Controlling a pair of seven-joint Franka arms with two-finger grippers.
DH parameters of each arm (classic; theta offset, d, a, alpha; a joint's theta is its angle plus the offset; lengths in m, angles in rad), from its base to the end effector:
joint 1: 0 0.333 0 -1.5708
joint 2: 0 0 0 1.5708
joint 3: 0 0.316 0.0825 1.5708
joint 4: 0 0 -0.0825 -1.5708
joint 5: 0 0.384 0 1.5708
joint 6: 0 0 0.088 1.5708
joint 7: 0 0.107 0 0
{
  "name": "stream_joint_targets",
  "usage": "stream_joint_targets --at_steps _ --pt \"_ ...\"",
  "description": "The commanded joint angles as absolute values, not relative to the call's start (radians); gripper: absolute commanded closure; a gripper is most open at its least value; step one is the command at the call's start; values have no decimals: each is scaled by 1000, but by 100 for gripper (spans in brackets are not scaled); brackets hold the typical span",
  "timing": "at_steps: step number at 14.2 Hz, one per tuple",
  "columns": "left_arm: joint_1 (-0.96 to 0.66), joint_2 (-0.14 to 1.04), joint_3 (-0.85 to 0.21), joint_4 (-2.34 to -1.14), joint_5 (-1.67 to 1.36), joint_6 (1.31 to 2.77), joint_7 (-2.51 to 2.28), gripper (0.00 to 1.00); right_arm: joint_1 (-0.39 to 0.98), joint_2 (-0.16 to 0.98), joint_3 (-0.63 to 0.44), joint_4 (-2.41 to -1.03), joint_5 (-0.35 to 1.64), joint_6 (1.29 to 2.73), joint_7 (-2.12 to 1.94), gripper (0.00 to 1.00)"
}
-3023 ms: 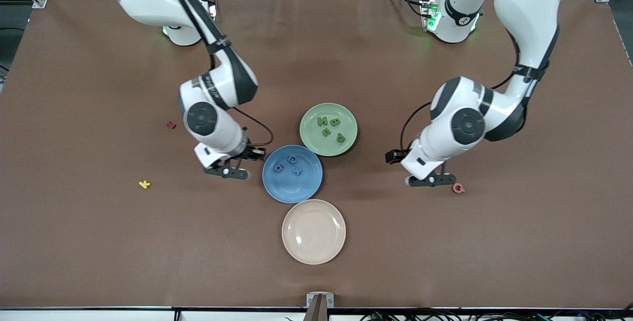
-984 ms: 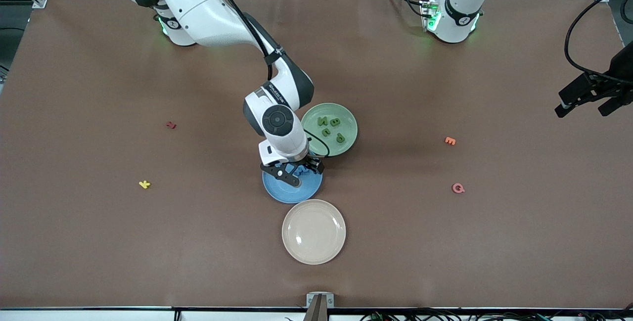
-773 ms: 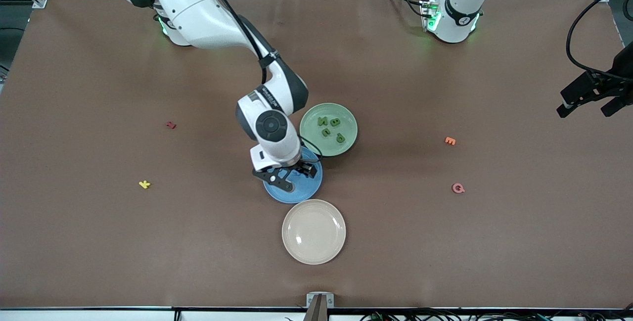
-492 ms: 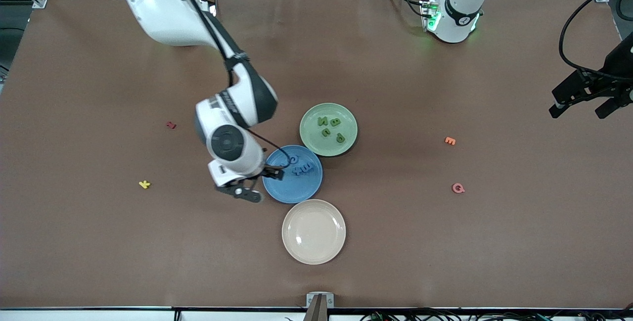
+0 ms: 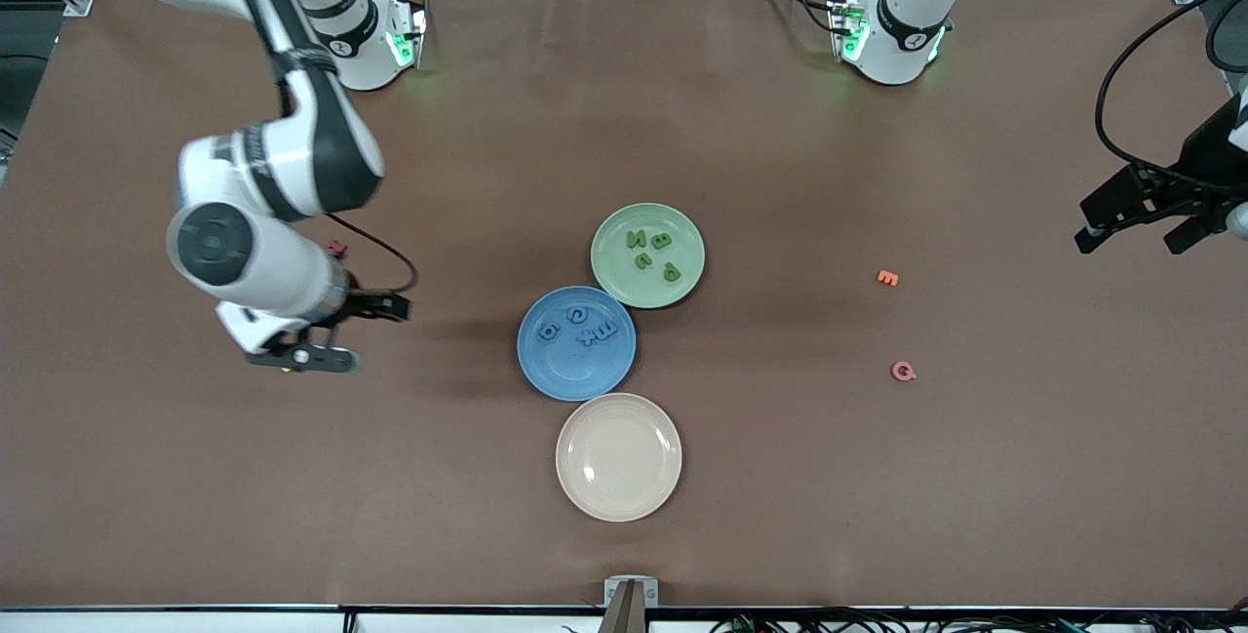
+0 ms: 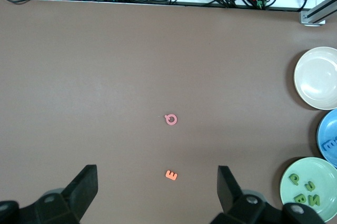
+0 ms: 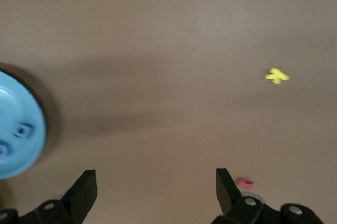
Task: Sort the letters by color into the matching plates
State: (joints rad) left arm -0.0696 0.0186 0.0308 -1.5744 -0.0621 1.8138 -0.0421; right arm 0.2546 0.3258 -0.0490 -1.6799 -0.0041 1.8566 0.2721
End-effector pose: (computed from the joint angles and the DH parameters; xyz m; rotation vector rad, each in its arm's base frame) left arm 0.5828 -0.0279 0.6364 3.0534 0.0175 0.3344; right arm 0.6196 0.1316 0.4003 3.0782 -0.0980 -0.2157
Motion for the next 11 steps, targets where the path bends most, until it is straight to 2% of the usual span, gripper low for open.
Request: stream_joint_targets --at_steps 1,4,6,11 --pt "-69 25 34 -1546 -52 1789 -46 0 138 198 -26 -1749 -14 1781 172 0" --pt "-69 23 34 -1554 -51 1784 -49 0 39 150 -26 -1723 -24 1698 12 0" --pt "-71 21 34 -1554 -52 1775 -49 0 -20 149 -26 -1652 -28 1629 -72 0" --pt "-69 14 34 -1549 -46 1769 -48 0 -40 149 -23 -1526 -78 1522 -98 0"
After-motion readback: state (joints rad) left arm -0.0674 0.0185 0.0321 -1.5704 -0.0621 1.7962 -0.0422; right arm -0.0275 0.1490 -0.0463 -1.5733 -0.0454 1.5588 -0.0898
